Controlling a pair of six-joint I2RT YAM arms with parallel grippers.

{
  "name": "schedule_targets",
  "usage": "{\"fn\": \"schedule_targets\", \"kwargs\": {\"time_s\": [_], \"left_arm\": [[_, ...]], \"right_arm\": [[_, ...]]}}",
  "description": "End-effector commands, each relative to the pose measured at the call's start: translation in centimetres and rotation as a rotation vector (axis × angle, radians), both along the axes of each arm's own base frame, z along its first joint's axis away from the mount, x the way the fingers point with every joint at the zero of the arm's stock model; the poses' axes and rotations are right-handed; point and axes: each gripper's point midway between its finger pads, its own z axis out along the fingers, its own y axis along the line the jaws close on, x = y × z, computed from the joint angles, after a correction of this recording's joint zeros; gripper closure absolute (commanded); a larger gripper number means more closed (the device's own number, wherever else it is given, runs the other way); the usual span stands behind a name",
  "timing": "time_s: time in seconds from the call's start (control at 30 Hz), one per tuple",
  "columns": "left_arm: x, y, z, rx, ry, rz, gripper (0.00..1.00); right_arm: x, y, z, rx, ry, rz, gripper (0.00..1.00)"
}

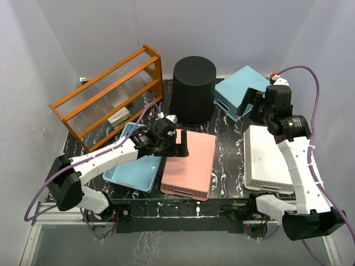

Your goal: Turn the large container upside down

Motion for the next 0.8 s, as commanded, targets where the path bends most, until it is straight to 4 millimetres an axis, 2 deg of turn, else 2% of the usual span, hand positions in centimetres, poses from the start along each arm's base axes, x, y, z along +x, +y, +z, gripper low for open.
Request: {"fn": "schedule_targets", "kwargs": {"time_s": [0.0, 0.17, 0.53, 0.67, 0.77], "left_arm": [[0.1, -0.1, -0.3, 0.015, -0.008, 0.033, 0.01], [0.2, 0.0, -0.3, 0.022, -0.027, 0.056, 0.01], [0.6, 2.6, -1.3, 0.12, -0.054, 0.137, 0.01], [0.2, 1.8, -1.9, 0.102, -0.024, 0.1, 0.01], [-0.4, 0.1, -1.9, 0.036, 0.006, 0.05, 0.01]], "right_arm": [[0.4, 0.2, 1.9, 0.01, -0.083, 0.012, 0.02], [0.3, 0.3, 1.7, 0.015, -0.079, 0.017, 0.02], [0.3, 0.3, 1.4, 0.016, -0.074, 0.018, 0.02], [0.2, 0.3, 1.3, 0.015, -0.072, 0.018, 0.02], [0.2, 0.4, 1.3, 0.017, -0.073, 0.02, 0.02]]}}
